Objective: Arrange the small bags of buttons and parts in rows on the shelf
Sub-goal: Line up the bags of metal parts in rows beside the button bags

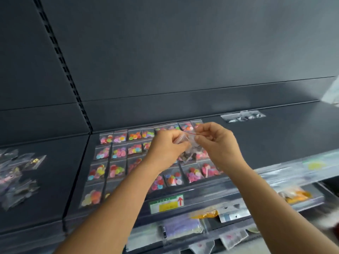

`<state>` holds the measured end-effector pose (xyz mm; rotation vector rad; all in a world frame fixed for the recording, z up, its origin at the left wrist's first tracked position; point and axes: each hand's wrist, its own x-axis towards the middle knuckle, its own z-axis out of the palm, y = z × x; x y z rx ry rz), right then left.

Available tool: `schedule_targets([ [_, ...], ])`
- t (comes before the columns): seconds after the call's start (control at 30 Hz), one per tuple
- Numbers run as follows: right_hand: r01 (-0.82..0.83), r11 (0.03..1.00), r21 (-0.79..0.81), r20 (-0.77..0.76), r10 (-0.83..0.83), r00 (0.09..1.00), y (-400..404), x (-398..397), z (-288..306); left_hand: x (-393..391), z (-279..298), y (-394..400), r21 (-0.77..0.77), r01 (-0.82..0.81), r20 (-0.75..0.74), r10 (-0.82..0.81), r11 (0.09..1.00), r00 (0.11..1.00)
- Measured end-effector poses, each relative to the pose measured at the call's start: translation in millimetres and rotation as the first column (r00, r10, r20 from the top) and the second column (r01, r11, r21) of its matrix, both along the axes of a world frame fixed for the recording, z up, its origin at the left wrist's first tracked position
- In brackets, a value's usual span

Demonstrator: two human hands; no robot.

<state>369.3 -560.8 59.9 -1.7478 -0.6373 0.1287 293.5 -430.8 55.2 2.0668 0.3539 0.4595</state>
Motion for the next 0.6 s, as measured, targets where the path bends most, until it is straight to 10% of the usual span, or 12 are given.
schedule_targets([
  [0.6,0.195,0.981,0.0,-0.232,-0.19,0.954,-149.8,140.2,-12.8,162.2,3.8,-133.2,-0.033,0.103,-0.021,-0.103,0.994,0.994],
])
